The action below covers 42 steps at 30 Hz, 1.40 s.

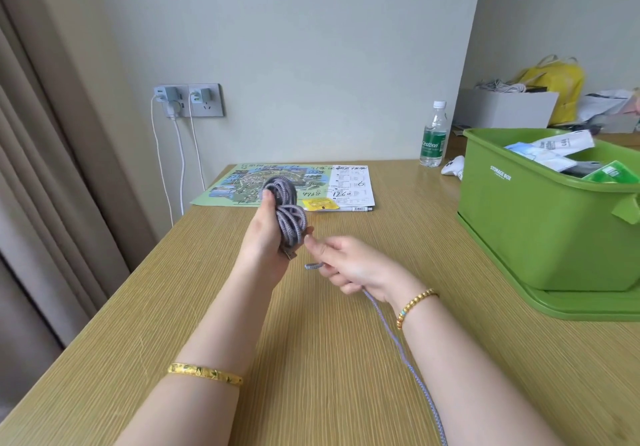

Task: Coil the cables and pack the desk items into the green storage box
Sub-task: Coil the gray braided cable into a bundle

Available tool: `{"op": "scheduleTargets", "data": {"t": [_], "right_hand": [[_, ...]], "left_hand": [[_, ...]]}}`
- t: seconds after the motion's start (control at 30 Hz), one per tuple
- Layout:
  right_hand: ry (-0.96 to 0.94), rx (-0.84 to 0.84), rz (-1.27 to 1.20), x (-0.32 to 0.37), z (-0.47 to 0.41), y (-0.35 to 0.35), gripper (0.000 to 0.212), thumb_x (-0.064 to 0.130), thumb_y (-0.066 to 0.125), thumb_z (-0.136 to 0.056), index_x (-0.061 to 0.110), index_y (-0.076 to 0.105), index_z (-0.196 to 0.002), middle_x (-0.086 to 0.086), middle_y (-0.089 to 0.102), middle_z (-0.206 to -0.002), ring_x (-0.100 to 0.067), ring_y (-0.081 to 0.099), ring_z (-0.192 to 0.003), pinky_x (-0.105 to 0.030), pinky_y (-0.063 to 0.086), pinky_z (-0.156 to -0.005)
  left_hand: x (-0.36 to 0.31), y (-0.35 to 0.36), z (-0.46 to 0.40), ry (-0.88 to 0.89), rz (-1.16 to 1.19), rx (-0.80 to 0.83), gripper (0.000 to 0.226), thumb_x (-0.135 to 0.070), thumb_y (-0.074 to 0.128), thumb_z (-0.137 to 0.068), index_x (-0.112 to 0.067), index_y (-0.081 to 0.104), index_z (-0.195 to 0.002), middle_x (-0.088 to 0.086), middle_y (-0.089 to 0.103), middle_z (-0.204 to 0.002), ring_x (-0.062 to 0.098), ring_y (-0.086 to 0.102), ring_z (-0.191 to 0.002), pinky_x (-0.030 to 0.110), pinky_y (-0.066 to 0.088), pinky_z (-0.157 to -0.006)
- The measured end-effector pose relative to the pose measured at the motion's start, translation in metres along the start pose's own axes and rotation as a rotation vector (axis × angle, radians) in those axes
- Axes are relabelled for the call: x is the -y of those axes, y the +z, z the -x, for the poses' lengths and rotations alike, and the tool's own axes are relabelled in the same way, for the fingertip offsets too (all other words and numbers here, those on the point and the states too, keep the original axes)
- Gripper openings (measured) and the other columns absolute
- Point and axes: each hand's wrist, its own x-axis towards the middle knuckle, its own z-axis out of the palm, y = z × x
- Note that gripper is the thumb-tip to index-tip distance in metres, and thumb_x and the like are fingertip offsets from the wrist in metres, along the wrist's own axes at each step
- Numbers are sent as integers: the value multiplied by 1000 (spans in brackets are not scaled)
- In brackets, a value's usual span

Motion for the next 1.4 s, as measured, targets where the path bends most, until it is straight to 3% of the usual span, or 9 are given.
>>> {"op": "scheduleTargets", "data": {"t": [0.2,0.37,0.47,0.53,0.63,0.8,1.03,1.23,1.4], "right_hand": [[-94,109,12,7,9,-5,16,29,60,-87,14,58,-88,16,31,-43,-3,16,-38,-15,12,-36],[-153,-60,81,2,1,-1,12,15,63,-87,18,53,-94,15,37,-41,-2,24,-33,-15,21,-32],[-244,-175,252,-2,-7,1,10,15,62,-88,11,67,-96,13,64,-68,-1,56,-64,-18,48,-67],[-271,-174,302,-3,-8,3,10,18,61,-89,14,70,-88,10,69,-79,-2,59,-79,-21,46,-81],[-279,-78,311,3,-2,4,26,23,51,-95,26,61,-71,16,50,-50,2,47,-49,-9,38,-51],[-238,-26,89,10,8,-5,27,23,43,-98,16,55,-75,15,31,-44,-4,26,-39,-17,31,-39],[-220,-297,-21,10,7,-23,26,19,54,-93,12,53,-68,14,28,-38,-1,22,-33,-13,20,-33],[-217,-402,-134,8,2,-28,26,18,60,-89,10,50,-66,14,31,-35,-1,22,-31,-15,19,-33],[-255,-393,-74,6,1,-24,28,18,64,-86,13,52,-62,14,40,-33,0,25,-30,-13,21,-33]], "left_hand": [[-6,-7,-6,72,239,-158,42,-43,33,-99,-5,51,-102,8,54,-76,12,58,-45,24,53,-50],[-5,-10,-7,100,244,-196,48,-42,32,-99,-3,47,-122,11,54,-81,16,63,-48,24,56,-52],[-6,-10,-7,77,247,-234,53,-43,33,-99,0,44,-128,16,55,-98,23,62,-73,25,57,-53],[-7,-11,-9,90,239,-258,51,-43,33,-99,-3,44,-129,15,55,-104,23,61,-78,25,56,-52],[-10,-17,-13,121,53,-329,52,-46,29,-99,-9,43,-132,11,62,-105,22,65,-75,25,54,-56],[-7,-27,-17,340,-563,-522,48,-46,28,-98,-9,47,-122,4,55,-111,24,52,-102,34,41,-87],[2,-17,-14,264,-1172,-143,36,-44,36,-96,-10,47,-92,6,54,-86,23,49,-83,31,31,-68],[2,-14,0,156,-1102,481,13,-45,53,-88,-34,54,-95,-18,61,-87,-5,57,-80,4,41,-66],[6,-14,3,165,-1327,593,9,-30,55,-90,-31,51,-98,-14,60,-84,2,57,-77,14,42,-69]]}}
